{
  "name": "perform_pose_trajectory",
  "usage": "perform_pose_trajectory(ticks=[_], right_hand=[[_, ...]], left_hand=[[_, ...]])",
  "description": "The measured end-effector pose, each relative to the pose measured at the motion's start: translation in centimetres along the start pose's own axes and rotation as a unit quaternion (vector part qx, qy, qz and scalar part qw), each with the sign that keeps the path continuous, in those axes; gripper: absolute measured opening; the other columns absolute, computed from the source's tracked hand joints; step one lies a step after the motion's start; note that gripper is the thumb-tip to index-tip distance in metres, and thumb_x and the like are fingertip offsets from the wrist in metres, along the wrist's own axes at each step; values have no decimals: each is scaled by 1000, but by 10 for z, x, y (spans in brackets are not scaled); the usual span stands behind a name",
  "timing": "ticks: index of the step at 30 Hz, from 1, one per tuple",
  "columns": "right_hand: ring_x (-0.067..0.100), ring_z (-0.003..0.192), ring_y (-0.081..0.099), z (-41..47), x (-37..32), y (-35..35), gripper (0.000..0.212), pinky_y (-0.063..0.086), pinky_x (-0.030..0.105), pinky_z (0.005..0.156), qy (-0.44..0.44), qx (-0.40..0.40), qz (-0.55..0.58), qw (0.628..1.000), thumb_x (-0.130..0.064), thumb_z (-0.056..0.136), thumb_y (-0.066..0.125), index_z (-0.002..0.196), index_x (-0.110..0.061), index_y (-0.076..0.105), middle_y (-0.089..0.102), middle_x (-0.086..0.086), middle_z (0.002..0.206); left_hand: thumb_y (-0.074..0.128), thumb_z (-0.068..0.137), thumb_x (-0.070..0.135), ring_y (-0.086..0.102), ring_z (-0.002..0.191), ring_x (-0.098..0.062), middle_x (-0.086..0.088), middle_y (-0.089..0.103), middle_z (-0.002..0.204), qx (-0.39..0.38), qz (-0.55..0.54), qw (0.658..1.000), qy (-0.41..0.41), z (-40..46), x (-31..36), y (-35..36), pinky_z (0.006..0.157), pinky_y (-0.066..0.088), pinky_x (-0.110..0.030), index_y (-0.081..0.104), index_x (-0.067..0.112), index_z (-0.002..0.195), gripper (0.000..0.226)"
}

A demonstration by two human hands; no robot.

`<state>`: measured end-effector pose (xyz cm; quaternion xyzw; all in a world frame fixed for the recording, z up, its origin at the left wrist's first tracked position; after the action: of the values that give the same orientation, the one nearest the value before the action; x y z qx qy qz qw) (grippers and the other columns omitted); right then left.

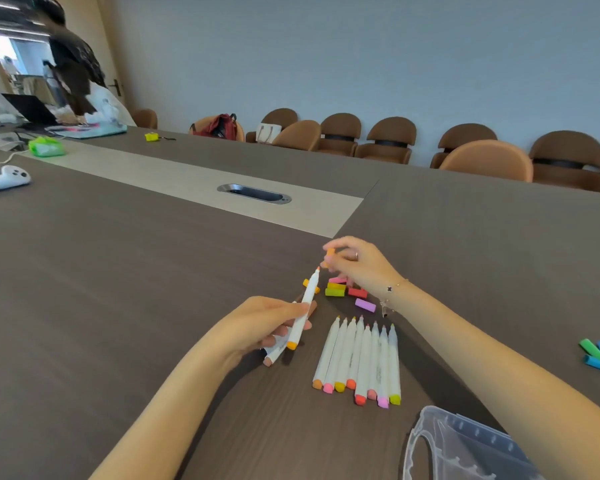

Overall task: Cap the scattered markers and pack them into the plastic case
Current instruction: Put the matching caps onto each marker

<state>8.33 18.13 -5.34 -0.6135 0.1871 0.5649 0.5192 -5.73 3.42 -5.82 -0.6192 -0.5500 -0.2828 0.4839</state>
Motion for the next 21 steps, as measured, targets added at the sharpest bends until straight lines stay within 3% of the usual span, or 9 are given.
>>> perform_pose_trajectory(ticks=[4, 11, 14, 16, 18, 21], right_hand=[[16, 89, 70, -24, -2, -9, 21, 56, 19, 69, 100, -41, 189, 976, -21, 92, 59, 112, -16, 61, 72, 7, 100], [15, 96, 68, -32, 8, -11, 25, 55, 22, 79, 105, -55, 170, 978, -27, 91, 59, 113, -16, 63, 72, 3, 104], [13, 90, 69, -27, 14, -16, 21, 55, 19, 73, 93, -10, 93, 991, -27, 91, 60, 108, -17, 63, 72, -1, 94], [8, 83, 65, -24, 18, -22, 13, 51, 14, 67, 60, 18, -42, 997, -25, 90, 61, 101, -20, 64, 68, -6, 87], [7, 83, 63, -23, 25, -22, 7, 47, 15, 71, 31, -3, -128, 991, -25, 89, 63, 96, -24, 64, 67, -8, 85], [8, 85, 59, -21, 32, -13, 13, 45, 17, 74, 19, -46, -239, 970, -25, 88, 64, 101, -23, 67, 67, -4, 91]], left_hand=[[60, 90, 39, 43, 63, -7, 12, 64, 69, -11, 13, 999, 29, -3, -2, 3, 54, 36, -15, 75, 16, 96, 28], [61, 88, 42, 43, 66, -8, 7, 63, 75, -9, 27, 999, 35, -5, -1, 5, 58, 37, -18, 76, 16, 92, 30], [60, 89, 42, 48, 76, -9, 4, 68, 90, 1, 46, 998, 33, -3, -2, 3, 62, 39, -20, 75, 17, 97, 30], [58, 89, 42, 55, 90, -12, 0, 69, 104, 6, 59, 998, 29, -1, -4, 2, 73, 44, -24, 74, 18, 99, 30], [58, 90, 40, 56, 98, -15, 0, 69, 106, 8, 61, 998, 24, -1, -5, 0, 81, 45, -28, 73, 16, 101, 31], [59, 90, 42, 55, 89, -12, 1, 68, 99, 20, 45, 998, 25, 0, -6, -3, 74, 44, -26, 74, 18, 99, 30]])
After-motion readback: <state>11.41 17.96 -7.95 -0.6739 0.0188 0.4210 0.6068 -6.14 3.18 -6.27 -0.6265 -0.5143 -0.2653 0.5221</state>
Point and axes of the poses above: each hand's wrist, its own z-axis towards the middle knuckle, its own y-axis out of the palm, x = y × z, the point moved 2 cm from there along z, towards the middle knuckle
